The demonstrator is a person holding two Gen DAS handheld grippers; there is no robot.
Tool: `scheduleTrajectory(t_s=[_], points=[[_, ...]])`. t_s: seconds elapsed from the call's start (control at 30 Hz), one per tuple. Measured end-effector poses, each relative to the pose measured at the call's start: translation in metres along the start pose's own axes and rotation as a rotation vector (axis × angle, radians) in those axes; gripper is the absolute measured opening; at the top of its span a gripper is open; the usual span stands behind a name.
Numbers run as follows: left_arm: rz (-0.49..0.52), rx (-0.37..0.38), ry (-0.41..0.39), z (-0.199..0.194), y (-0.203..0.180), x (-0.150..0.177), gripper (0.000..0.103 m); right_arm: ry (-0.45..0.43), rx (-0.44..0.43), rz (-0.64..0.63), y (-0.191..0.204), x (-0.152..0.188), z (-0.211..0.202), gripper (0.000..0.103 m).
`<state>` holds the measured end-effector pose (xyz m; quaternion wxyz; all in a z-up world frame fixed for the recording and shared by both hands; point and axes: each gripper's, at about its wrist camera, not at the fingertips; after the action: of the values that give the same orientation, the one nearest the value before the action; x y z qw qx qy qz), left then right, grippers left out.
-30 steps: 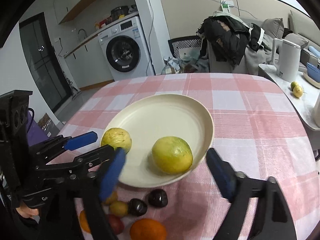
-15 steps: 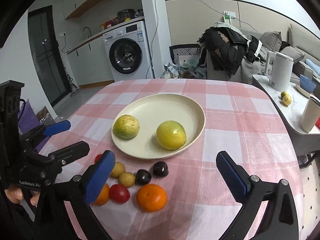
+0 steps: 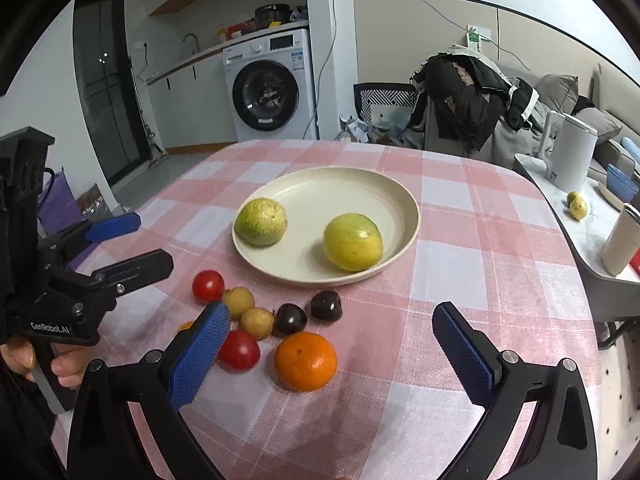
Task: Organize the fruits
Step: 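Pull both tools back from the plate toward the remaining fruit, then grasp the large mandarin with the left tool while the right tool grasps the smaller mandarin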
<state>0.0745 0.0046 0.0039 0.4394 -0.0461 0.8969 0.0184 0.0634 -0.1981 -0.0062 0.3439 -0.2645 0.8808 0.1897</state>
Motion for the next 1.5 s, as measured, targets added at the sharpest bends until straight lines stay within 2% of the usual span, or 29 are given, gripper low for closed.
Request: scheduleTrajectory(t_s=[0.3,0.63,0.8,0.93,1.27,1.5], points=[[-0.030,-0.005,0.076,0.023,0.002,0.008,0.102,0.067,-0.012,0.032,-0.010,0.007,0.009,0.103],[-0.029,0.018,0.065,0.025,0.000,0.009,0.102,0.109,-0.037,0.028,-0.010,0.012,0.016,0.102],[0.002,0.007,0.040,0.021,-0.007,0.009,0.102,0.136,-0.058,0.025,-0.010,0.016,0.020,0.102],[0.025,0.028,0.049,0.020,-0.011,0.009,0.102,0.159,-0.064,0.002,-0.008,0.020,0.022,0.100],[0.161,0.051,0.065,0.012,-0.027,0.012,0.103,0.184,-0.070,-0.023,-0.003,0.025,0.025,0.092],[0.234,0.138,0.131,0.014,-0.041,0.021,0.102,0.202,-0.093,-0.004,-0.005,0.026,0.028,0.081]])
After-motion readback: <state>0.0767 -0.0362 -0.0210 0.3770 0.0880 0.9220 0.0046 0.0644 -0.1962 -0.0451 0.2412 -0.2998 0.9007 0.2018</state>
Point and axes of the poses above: each gripper's, at about its wrist camera, not at the fingertips, and z roughly the way its jaws point, y to its left, x to its underside, and after that the axes turned 8 degrees about -x, right-handed
